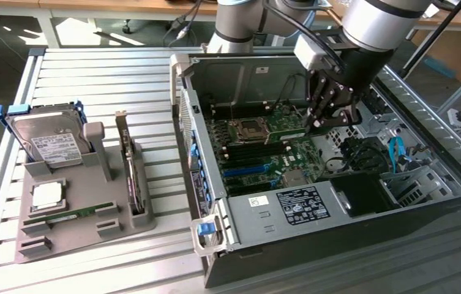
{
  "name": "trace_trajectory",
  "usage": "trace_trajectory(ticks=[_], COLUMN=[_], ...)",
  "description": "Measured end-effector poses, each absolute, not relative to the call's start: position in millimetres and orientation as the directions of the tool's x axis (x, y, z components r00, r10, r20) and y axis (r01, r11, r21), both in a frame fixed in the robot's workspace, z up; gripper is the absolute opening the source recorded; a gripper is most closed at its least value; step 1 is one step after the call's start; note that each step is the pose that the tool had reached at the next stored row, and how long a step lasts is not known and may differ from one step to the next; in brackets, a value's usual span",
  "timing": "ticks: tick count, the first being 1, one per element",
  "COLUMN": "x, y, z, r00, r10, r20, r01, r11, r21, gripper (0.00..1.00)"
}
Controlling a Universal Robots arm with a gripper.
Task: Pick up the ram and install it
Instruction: 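Insert the ram into the slot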
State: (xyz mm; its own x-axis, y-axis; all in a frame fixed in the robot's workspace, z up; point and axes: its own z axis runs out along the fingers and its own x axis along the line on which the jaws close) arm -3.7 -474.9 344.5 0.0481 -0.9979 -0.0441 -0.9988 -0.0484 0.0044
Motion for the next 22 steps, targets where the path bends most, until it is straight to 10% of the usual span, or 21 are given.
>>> trace_trajectory(ticks=[22], x=[-12.6], y=[-470.9], z=[292.8], r00=[0.048], r10=[-0.998], r20=[-0.044], r01=[-0.999], r11=[-0.048], r21=[0.004], gripper=[0.12])
